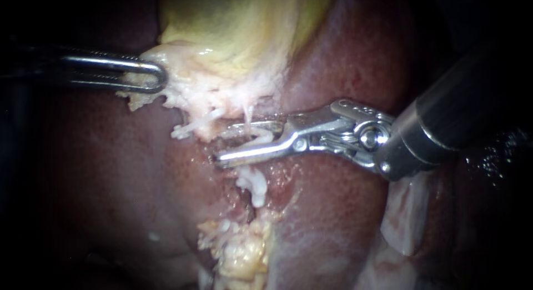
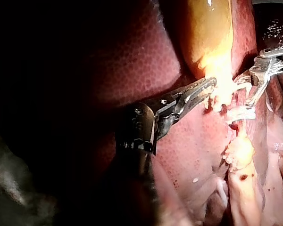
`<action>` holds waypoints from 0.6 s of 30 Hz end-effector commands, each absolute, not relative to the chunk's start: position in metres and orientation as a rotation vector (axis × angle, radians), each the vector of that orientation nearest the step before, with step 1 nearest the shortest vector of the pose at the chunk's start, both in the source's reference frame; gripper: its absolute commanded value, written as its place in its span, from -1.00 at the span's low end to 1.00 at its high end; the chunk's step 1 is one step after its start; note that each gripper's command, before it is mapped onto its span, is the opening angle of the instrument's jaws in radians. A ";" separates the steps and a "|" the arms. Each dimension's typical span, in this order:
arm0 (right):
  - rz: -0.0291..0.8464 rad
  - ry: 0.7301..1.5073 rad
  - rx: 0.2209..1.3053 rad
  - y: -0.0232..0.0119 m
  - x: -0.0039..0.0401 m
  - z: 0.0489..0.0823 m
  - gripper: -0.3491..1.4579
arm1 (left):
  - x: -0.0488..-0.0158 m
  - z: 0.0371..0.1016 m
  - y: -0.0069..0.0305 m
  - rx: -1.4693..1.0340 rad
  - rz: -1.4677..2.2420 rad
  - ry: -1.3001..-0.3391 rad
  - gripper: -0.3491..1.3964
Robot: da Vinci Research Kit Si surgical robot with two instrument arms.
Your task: Clipping third clip right tube
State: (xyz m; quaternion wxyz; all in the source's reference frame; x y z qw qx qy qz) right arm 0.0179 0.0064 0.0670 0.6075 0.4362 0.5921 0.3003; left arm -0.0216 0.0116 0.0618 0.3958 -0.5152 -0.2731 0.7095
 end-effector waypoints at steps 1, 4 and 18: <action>0.694 1.371 1.011 0.0064 0.0179 0.0667 -0.06 | -0.0216 0.0618 0.0116 -1.306 1.798 -0.692 -1.00; 0.694 1.380 1.021 0.0065 0.0180 0.0658 -0.06 | -0.0216 0.0618 0.0116 -1.306 1.798 -0.692 -1.00; 0.670 1.399 1.067 0.0071 0.0177 0.0636 -0.11 | -0.0215 0.0618 0.0116 -1.306 1.798 -0.693 -1.00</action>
